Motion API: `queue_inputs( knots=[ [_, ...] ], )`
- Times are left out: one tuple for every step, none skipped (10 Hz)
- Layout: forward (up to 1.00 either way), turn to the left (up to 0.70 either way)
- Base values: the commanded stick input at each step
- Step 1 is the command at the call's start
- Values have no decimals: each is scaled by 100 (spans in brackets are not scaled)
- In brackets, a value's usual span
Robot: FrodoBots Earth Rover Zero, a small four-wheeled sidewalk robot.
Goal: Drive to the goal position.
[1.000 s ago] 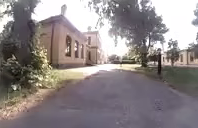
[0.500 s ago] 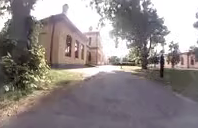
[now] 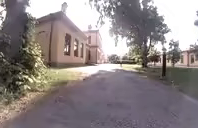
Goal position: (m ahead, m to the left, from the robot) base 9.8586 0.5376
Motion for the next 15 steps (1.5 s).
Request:
queue_inputs(
  knots=[
    [44,2],
    [44,2],
    [44,2],
    [44,2],
    [44,2],
    [44,2],
    [44,2],
    [44,2],
    [44,2],
    [44,2],
    [44,2],
    [44,2],
    [44,2],
    [44,2],
    [44,2]
  ],
)
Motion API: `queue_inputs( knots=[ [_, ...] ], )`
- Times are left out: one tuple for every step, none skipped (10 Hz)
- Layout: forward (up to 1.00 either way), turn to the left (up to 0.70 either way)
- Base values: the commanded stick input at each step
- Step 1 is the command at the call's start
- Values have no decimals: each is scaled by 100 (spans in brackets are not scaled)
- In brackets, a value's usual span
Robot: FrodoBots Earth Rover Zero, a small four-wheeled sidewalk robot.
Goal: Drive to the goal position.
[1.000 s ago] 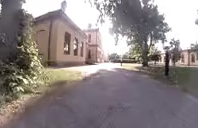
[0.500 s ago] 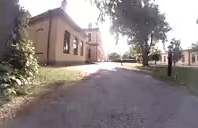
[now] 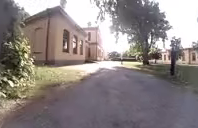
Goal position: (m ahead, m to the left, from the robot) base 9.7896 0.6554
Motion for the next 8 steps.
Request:
queue_inputs(
  knots=[
    [44,2],
    [44,2],
    [44,2],
    [44,2],
    [44,2],
    [44,2],
    [44,2],
    [44,2]
  ],
)
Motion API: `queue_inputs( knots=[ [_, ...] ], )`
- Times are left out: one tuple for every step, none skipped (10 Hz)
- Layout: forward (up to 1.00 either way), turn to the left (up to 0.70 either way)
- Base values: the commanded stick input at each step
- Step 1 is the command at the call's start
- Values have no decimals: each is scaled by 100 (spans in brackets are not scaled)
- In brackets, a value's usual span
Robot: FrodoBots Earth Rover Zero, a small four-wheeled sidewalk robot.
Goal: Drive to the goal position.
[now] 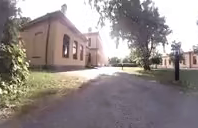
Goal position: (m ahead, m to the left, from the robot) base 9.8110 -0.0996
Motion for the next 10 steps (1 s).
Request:
queue_inputs(
  knots=[
    [44,2],
    [44,2],
    [44,2],
    [44,2],
    [44,2],
    [44,2],
    [44,2],
    [44,2],
    [44,2],
    [44,2]
  ],
)
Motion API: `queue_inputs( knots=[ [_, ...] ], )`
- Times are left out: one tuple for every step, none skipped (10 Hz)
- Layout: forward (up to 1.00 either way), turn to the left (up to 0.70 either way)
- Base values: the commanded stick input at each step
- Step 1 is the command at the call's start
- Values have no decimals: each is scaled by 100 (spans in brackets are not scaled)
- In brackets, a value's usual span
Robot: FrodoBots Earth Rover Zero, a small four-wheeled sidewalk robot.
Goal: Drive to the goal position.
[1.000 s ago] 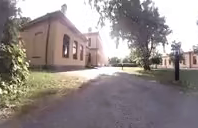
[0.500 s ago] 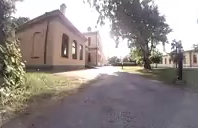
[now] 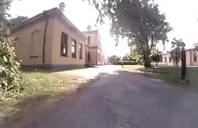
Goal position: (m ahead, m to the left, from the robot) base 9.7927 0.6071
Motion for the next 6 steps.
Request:
queue_inputs(
  knots=[
    [44,2],
    [44,2],
    [44,2],
    [44,2],
    [44,2],
    [44,2]
  ],
)
